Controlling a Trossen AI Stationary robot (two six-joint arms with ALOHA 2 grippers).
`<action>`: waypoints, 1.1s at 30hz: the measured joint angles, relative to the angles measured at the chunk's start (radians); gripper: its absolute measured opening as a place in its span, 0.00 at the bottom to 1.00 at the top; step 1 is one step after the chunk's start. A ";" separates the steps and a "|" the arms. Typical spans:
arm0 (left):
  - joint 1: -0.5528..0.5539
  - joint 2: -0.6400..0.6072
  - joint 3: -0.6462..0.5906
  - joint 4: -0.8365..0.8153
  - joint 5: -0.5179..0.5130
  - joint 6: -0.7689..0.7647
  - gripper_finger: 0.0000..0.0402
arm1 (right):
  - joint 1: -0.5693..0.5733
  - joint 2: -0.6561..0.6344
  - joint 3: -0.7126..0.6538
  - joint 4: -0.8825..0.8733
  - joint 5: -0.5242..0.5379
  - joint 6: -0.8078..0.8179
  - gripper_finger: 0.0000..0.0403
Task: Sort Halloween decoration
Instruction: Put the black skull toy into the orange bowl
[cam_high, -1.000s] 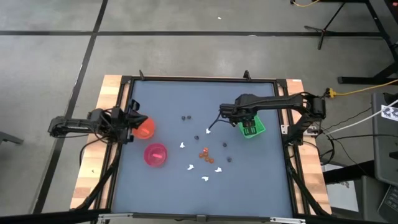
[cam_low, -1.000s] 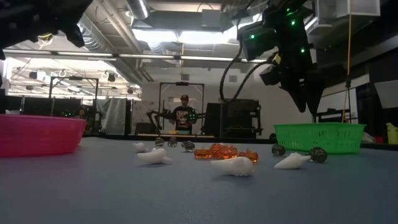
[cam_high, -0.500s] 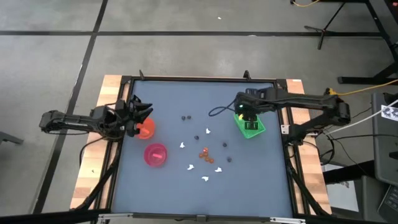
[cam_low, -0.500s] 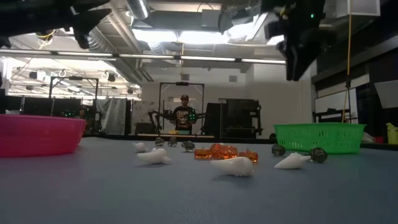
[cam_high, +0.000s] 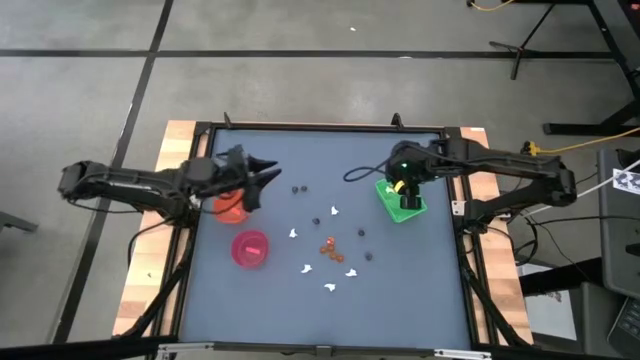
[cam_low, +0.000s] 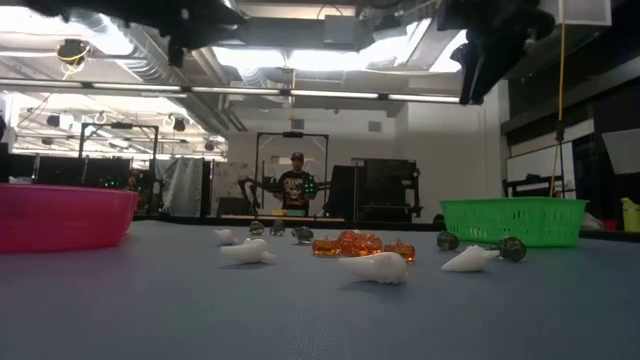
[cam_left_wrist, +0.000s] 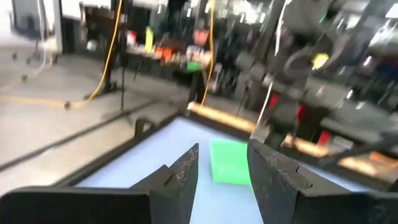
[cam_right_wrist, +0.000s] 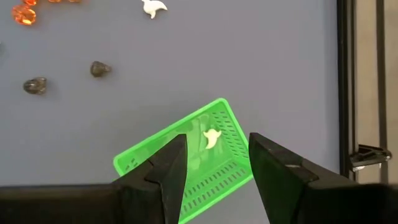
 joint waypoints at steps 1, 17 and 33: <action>0.009 0.032 0.029 -0.031 0.010 0.000 0.30 | 0.000 -0.006 -0.001 0.001 -0.004 -0.001 0.43; 0.190 0.478 0.292 -0.296 0.207 -0.003 0.30 | 0.000 -0.278 -0.434 0.373 -0.035 0.068 0.43; 0.276 0.746 0.293 -0.390 0.291 0.000 0.30 | 0.000 -0.284 -0.466 0.657 -0.166 0.120 0.43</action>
